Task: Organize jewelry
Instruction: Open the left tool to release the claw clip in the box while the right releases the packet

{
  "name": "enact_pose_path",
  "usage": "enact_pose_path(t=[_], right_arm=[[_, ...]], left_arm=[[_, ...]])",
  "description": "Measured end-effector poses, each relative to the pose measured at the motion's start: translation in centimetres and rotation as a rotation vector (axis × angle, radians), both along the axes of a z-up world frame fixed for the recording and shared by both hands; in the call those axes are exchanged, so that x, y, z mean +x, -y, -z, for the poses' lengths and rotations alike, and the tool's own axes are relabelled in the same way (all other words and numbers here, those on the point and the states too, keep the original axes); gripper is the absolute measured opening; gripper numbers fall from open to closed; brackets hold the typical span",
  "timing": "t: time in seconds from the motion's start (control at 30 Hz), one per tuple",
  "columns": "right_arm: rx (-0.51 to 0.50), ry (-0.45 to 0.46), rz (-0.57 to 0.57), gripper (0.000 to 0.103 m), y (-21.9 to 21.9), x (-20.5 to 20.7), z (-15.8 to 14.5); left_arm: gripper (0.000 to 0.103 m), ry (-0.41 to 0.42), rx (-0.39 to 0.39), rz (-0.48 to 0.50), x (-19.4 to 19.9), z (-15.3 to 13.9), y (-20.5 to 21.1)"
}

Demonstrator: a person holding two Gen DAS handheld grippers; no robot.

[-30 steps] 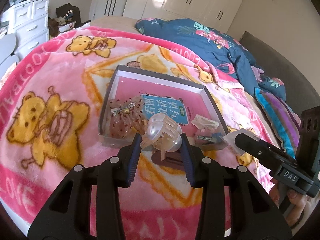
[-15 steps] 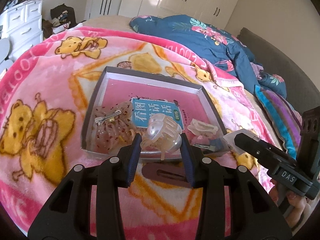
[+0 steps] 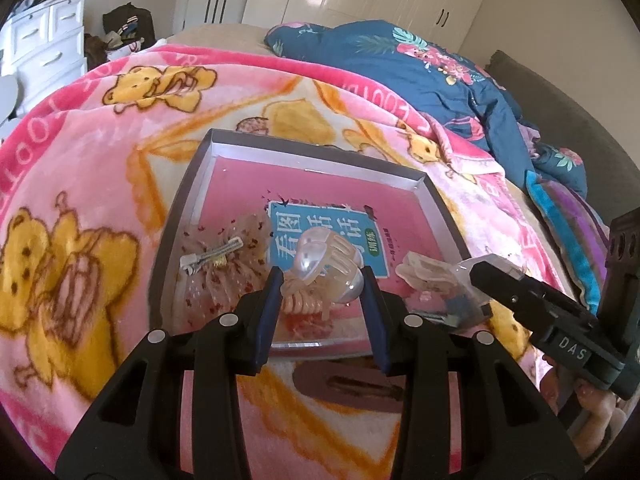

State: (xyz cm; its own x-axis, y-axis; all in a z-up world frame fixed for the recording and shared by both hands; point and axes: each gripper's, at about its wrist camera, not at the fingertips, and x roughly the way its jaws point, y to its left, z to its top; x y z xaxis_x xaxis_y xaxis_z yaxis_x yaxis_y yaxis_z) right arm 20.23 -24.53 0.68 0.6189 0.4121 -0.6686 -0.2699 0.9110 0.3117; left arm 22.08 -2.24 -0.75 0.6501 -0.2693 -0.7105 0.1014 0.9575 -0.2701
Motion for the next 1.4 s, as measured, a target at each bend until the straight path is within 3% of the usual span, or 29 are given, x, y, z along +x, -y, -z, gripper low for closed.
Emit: enact_pose_path(t=[0.83, 1.4], right_arm=[[-0.052, -0.044, -0.086, 0.059, -4.2, 1.5, 2.9], [-0.063, -0.025, -0.072, 0.065, -3.5, 1.2, 2.0]], left_arm=[[0.030, -0.029, 0.011, -0.062, 2.6, 1.4, -2.2], [0.030, -0.039, 0.016, -0.047, 1.6, 1.2, -1.9]])
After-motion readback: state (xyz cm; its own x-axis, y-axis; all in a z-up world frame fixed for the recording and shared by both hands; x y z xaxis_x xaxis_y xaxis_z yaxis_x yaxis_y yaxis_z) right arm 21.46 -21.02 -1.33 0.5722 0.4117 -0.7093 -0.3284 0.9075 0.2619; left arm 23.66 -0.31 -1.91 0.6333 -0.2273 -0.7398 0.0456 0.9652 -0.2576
